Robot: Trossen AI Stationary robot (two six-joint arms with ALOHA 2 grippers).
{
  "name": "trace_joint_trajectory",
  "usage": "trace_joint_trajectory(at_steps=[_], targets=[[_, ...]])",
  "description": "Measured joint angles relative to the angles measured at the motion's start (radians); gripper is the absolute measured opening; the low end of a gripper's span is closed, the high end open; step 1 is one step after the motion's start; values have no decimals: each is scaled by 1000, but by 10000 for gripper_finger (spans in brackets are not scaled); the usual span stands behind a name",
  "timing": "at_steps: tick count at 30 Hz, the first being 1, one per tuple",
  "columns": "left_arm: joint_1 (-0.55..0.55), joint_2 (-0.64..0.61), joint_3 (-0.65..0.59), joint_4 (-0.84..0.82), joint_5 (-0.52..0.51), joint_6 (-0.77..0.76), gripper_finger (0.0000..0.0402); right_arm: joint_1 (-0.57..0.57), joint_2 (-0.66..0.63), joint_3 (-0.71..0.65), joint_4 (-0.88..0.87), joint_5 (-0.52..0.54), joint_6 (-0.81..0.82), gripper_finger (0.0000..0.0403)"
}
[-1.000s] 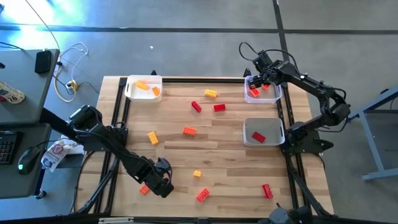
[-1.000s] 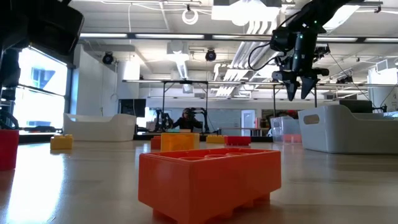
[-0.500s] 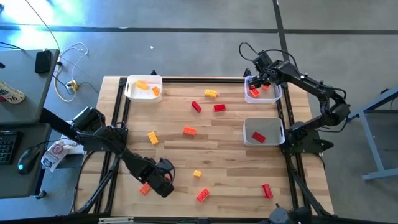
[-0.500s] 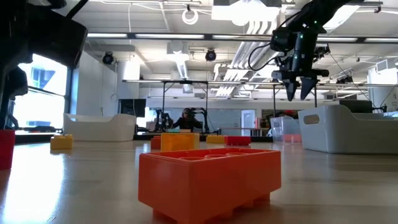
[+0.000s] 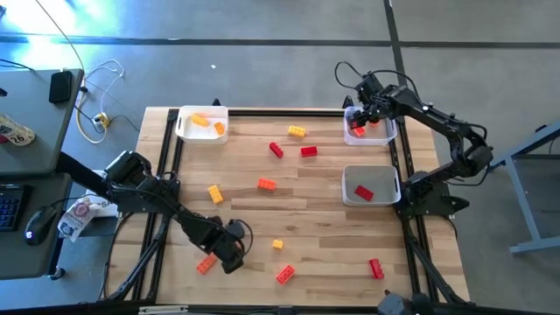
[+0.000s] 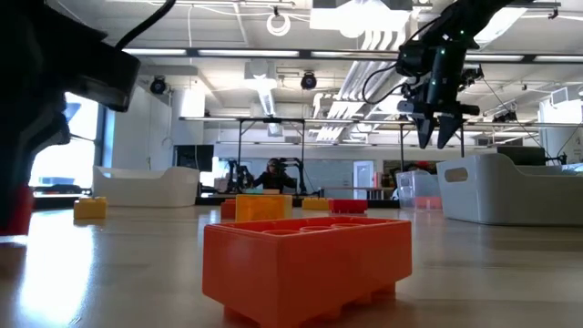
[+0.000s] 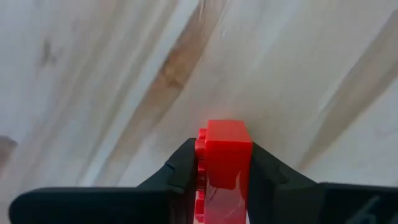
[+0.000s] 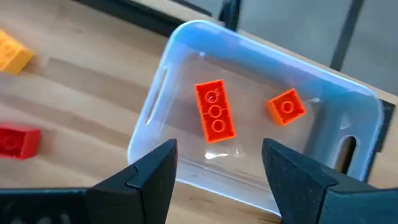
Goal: Sort & place blocks by color
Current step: Put the red game piece into the gray bin
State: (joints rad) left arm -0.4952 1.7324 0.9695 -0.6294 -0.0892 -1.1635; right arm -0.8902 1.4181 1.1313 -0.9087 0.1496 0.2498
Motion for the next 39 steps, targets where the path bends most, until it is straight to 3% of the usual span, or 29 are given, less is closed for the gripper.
trace_joint_trajectory(at_steps=[14, 19, 29, 39], targets=[[211, -126, 0, 12, -54, 294, 72, 178, 0, 0, 0, -63, -84, 222], [323, -210, 0, 39, -81, 424, 73, 225, 0, 0, 0, -182, -116, 222], [497, -338, 1, 188, -83, 670, 73, 348, -1, 0, 19, -296, -120, 222], [633, -381, 1, 431, -68, 858, 73, 507, -1, 0, 236, -413, -163, 222]])
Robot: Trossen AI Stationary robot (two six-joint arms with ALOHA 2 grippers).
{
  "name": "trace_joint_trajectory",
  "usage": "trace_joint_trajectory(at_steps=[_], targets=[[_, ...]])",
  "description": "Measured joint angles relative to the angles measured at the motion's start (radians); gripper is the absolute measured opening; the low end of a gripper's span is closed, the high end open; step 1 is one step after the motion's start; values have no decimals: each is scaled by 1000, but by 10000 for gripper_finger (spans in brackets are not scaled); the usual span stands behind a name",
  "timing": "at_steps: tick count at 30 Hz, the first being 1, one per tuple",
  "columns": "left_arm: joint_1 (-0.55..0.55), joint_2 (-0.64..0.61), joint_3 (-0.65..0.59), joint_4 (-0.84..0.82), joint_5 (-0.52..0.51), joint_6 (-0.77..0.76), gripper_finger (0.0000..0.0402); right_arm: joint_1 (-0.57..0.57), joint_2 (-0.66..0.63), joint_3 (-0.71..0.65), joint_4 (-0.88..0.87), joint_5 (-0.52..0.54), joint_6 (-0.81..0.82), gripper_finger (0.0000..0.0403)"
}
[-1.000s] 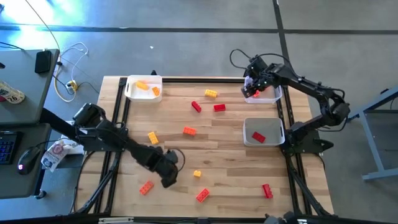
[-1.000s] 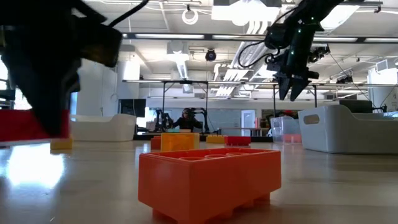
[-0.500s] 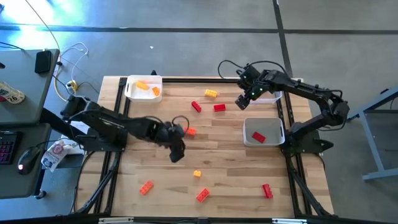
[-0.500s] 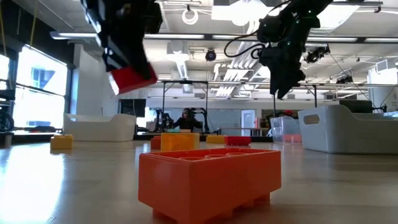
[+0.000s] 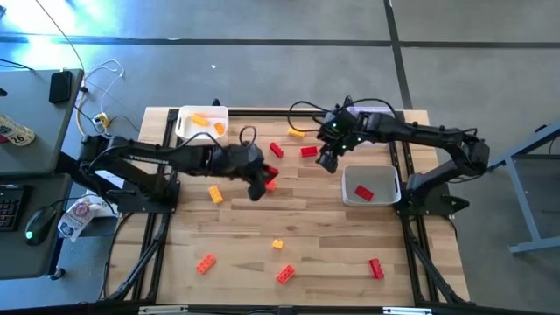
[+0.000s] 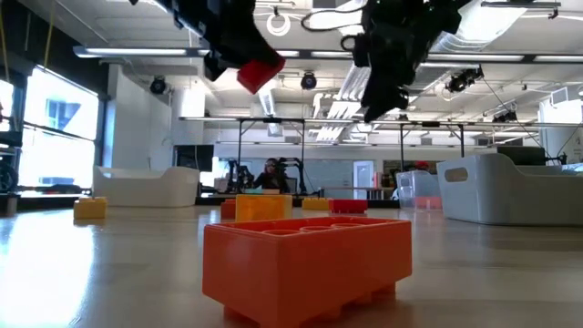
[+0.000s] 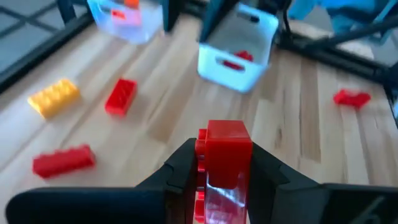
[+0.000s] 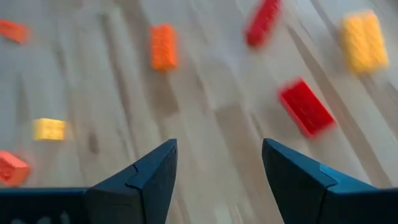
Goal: Sort & place blocks by color
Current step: Put the red game piece into the gray bin
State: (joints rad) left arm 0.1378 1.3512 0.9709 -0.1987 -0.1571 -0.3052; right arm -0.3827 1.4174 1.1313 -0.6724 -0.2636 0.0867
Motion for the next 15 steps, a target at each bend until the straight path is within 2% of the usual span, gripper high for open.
trace_joint_trajectory(at_steps=[6, 10, 15], targets=[[65, 1, -1, 164, 88, 54, 73, 63, 0, 0, 144, -50, -47, 222], [83, 1, -1, 250, 102, 79, 74, 99, 0, 0, 209, -96, -96, 222], [87, 2, -1, 353, 119, 90, 74, 144, 0, 0, 310, -100, -162, 222]])
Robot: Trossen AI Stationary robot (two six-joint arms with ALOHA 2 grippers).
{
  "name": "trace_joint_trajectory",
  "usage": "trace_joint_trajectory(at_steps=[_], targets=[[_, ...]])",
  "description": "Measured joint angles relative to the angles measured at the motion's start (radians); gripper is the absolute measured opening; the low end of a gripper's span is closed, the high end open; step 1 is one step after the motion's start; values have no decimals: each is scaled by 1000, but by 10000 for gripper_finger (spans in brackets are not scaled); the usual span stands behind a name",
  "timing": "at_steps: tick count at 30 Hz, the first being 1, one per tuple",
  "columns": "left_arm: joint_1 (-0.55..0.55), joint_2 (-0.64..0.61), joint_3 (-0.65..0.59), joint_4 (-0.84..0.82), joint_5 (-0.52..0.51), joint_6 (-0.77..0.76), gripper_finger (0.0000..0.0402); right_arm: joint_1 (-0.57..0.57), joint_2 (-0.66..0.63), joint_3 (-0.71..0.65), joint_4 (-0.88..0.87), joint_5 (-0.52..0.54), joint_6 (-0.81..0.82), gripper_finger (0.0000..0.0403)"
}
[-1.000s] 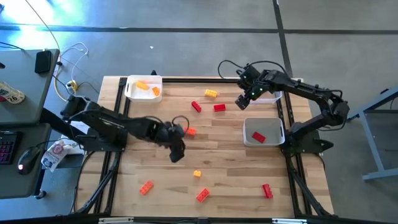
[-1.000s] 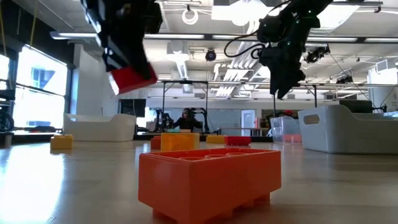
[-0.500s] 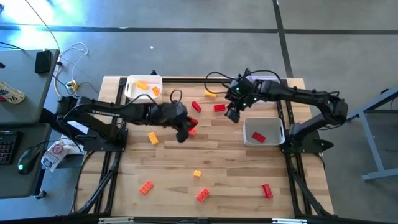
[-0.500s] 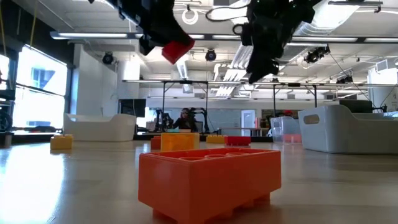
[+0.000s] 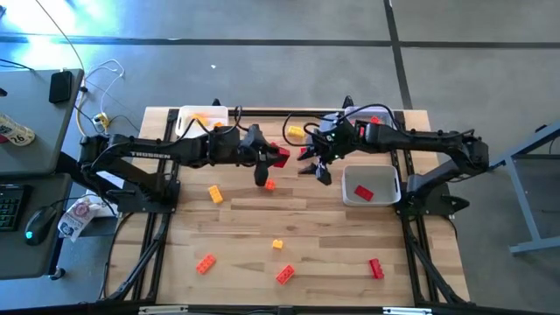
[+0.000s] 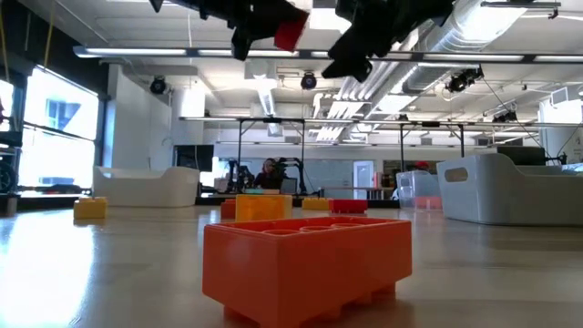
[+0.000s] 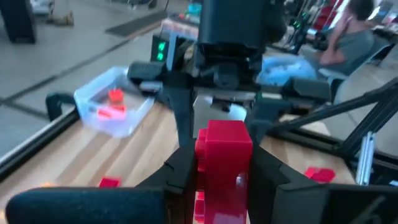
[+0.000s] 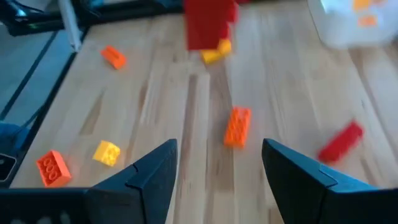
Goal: Sort & place blocks by color
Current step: Put the red game piece into the gray bin
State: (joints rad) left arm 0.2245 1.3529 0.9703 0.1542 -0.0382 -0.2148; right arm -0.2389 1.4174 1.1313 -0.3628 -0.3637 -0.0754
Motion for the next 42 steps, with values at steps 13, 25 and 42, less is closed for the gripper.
trace_joint_trajectory(at_steps=[13, 25, 42], targets=[[-2, 1, 0, 93, 1, 9, 74, 50, 0, 0, 294, 24, -11, 222], [-2, 29, 0, 176, -2, 10, 74, 56, -1, -1, 352, 73, 33, 136], [-3, 40, 0, 180, 0, 85, 130, 57, 0, 0, 251, 77, 146, 72]])
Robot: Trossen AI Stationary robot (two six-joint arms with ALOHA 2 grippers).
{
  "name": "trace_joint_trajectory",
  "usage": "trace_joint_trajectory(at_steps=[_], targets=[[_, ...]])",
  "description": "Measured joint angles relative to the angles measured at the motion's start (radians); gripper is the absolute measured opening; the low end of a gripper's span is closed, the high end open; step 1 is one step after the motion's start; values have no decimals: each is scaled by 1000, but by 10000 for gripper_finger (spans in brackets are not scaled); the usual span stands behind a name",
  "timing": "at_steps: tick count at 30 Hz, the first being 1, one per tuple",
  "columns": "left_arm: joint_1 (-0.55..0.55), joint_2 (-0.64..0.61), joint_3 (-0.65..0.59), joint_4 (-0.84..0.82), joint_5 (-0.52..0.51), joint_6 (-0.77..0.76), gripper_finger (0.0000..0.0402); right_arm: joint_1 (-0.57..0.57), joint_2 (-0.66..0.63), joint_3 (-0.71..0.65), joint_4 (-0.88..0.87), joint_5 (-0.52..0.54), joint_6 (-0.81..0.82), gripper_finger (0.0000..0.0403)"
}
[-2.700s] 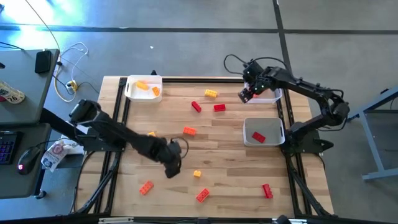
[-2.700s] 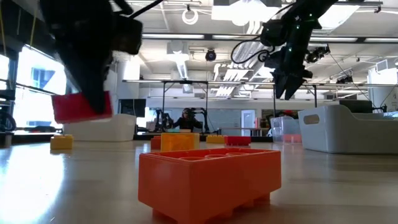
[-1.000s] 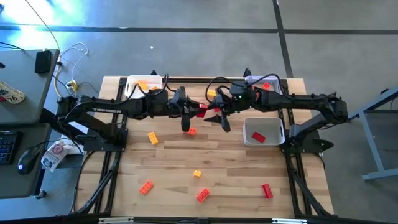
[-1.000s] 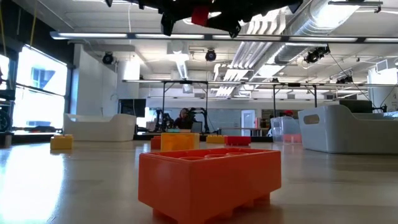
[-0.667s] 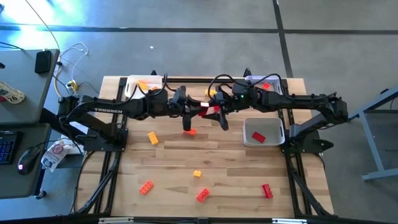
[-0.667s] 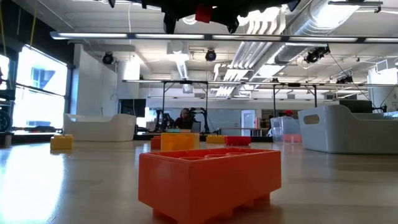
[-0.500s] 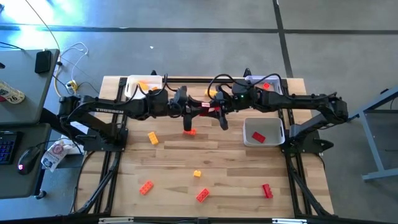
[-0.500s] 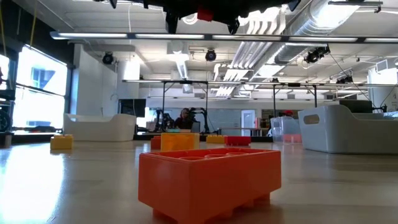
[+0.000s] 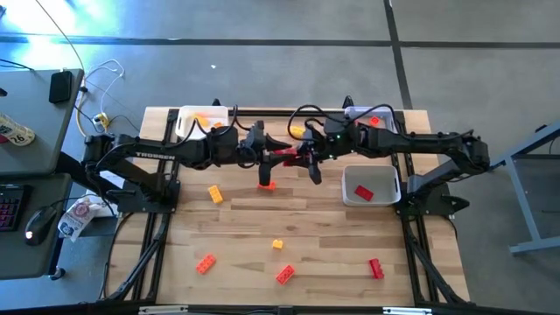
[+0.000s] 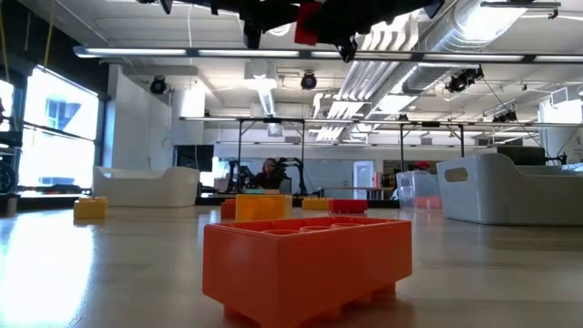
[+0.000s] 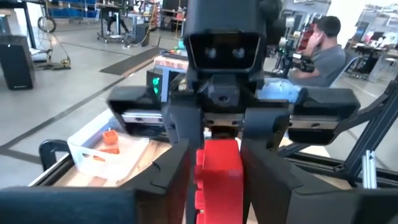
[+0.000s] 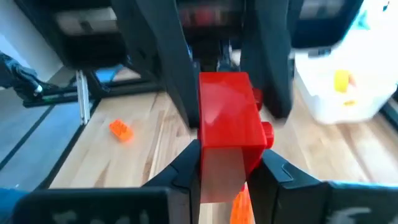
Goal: Sort & place blocks by color
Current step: Put the red game piece into the gray bin
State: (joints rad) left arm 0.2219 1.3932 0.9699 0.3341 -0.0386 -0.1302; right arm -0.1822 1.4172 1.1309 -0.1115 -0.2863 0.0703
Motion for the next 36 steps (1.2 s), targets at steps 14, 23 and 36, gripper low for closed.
trace_joint_trajectory(at_steps=[14, 23, 36], targets=[[0, 0, 0, -237, -41, 3, 189, 5, 0, 0, -401, 210, 141, 72], [-1, 2, 0, -438, -56, -8, 186, 103, 0, 0, -659, 413, 265, 72], [-44, 9, 0, -591, -55, -50, 186, 247, 0, 0, -1046, 649, 590, 72]])
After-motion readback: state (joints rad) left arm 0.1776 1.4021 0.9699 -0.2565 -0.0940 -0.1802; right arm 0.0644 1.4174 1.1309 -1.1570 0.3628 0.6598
